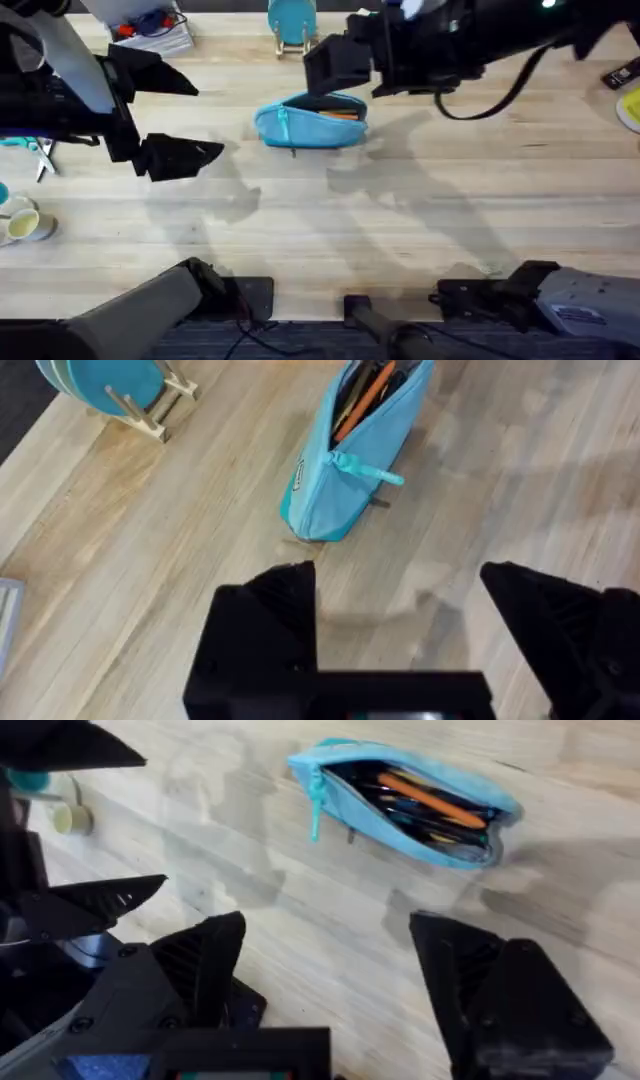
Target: Unzip the bag, pick up the pens from the table one at a time and place them inside, then zip the bag closed.
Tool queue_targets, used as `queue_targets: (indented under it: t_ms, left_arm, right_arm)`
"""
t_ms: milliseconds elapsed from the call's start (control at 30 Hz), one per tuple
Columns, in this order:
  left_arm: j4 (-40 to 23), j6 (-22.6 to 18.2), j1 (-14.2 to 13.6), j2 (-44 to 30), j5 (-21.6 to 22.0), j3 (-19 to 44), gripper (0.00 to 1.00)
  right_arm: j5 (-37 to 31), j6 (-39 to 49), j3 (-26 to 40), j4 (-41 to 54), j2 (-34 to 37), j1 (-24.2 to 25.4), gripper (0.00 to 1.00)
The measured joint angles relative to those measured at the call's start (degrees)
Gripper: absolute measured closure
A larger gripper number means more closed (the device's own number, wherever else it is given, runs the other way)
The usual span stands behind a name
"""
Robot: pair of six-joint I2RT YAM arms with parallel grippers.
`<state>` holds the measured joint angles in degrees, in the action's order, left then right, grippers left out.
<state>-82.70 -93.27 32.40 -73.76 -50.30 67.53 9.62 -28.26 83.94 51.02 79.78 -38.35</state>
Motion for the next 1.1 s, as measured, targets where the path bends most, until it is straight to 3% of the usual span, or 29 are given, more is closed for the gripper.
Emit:
queue_targets:
  t_ms: [533,1100]
  left_arm:
    - [0.0,0.0,0.0,0.0,0.0,0.0,0.006]
    - [0.0,0.0,0.0,0.0,0.0,0.0,0.004]
  right_arm:
    - [-4.3,-0.2,0.0,-3.7,2.9,-6.6,0.003]
    - [-7.0,-0.5,0.0,-4.8,10.7,-9.1,0.003]
